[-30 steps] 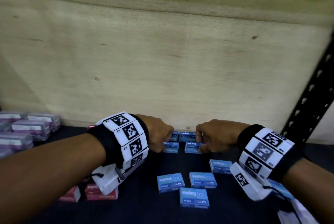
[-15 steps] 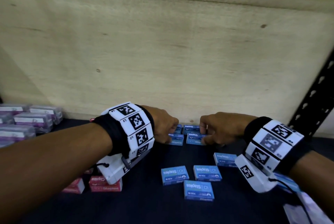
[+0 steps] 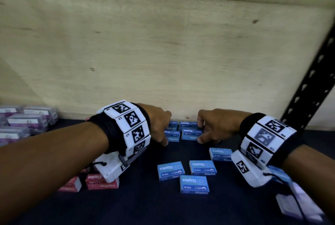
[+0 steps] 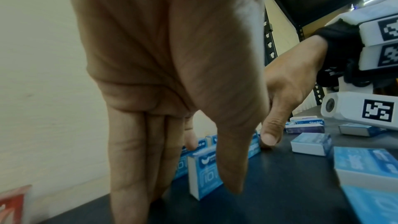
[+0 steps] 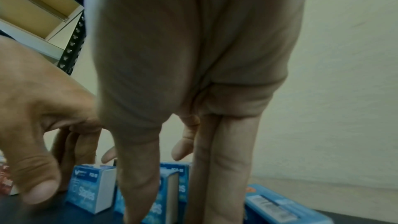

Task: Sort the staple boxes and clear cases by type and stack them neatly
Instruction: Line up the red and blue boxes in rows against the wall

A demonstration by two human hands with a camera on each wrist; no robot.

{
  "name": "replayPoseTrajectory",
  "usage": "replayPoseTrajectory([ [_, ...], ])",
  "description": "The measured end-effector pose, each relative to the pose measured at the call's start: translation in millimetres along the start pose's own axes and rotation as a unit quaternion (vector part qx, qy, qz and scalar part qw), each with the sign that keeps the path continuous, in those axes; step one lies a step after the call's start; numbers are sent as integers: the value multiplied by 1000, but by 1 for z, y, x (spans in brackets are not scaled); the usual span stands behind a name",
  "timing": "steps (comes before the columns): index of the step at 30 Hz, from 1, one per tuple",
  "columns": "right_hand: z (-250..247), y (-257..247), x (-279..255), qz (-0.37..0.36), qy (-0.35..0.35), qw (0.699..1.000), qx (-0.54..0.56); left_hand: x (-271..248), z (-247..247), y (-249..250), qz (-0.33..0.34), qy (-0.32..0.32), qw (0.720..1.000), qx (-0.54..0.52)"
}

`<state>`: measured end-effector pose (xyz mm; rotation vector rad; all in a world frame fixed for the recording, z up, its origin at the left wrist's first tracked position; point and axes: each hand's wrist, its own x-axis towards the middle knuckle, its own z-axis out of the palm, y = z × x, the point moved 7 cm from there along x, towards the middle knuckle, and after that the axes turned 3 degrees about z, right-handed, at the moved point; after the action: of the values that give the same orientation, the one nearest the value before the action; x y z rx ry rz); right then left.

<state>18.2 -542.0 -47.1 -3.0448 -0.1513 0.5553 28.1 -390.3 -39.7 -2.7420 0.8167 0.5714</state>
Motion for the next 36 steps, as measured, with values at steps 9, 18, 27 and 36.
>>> replayPoseTrajectory([
  [9,-8,8,-31,-19,-37,997,58,-7,10,-2,-22,-13,999,-22],
  [18,-31,49,-70,-10,17,998,65,-53,-11,17,23,64,997,-22],
  [27,-9,59,-83,27,2,999,41,-64,21,30,51,-9,997,-50],
  [36,13,27,-67,16,-15,1000,-5,-59,25,35,47,11,998,-47],
])
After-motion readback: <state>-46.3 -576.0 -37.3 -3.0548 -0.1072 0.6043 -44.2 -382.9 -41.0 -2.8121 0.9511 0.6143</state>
